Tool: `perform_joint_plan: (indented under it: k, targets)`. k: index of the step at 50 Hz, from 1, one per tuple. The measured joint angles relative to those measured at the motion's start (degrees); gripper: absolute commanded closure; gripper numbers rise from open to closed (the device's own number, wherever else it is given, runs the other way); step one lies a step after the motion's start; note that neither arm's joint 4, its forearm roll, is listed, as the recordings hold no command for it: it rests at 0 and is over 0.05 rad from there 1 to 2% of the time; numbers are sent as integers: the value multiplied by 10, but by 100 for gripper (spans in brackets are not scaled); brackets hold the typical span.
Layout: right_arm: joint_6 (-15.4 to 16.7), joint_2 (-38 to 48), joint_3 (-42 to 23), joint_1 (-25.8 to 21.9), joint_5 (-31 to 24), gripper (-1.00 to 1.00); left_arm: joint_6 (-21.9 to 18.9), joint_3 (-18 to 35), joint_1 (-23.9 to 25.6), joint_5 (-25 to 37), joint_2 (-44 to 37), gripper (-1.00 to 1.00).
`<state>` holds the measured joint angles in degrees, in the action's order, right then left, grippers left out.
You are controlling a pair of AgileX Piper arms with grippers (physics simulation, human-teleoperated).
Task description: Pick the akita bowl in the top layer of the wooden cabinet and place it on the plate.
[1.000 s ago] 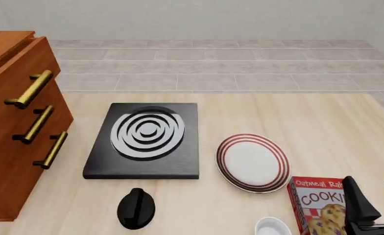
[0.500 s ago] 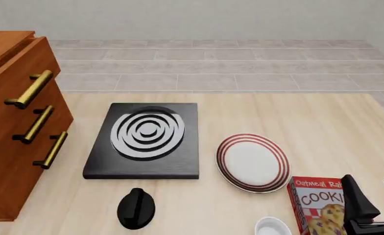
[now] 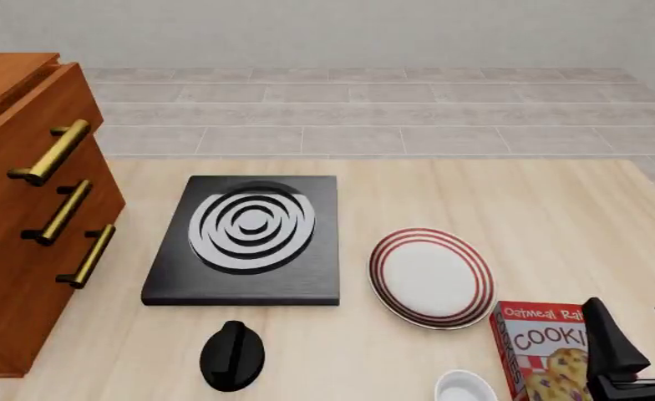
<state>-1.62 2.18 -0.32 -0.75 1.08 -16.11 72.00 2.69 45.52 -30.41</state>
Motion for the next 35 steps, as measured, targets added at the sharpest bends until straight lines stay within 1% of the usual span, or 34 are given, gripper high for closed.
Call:
perform_joint_plan:
  k: [14, 19, 30, 35]
  targets:
    - [-3, -2, 0, 0, -1, -100, 2, -3, -6, 2, -38, -100]
    - [-5, -7, 0, 1, -6, -100, -3, 3, -8, 17, -47, -100]
    - [-6, -15, 0, 4, -12, -100, -6, 43, -12, 65, -76, -100]
    - [-6, -16, 0, 4, -13, -100, -4, 51, -14, 80, -89, -100]
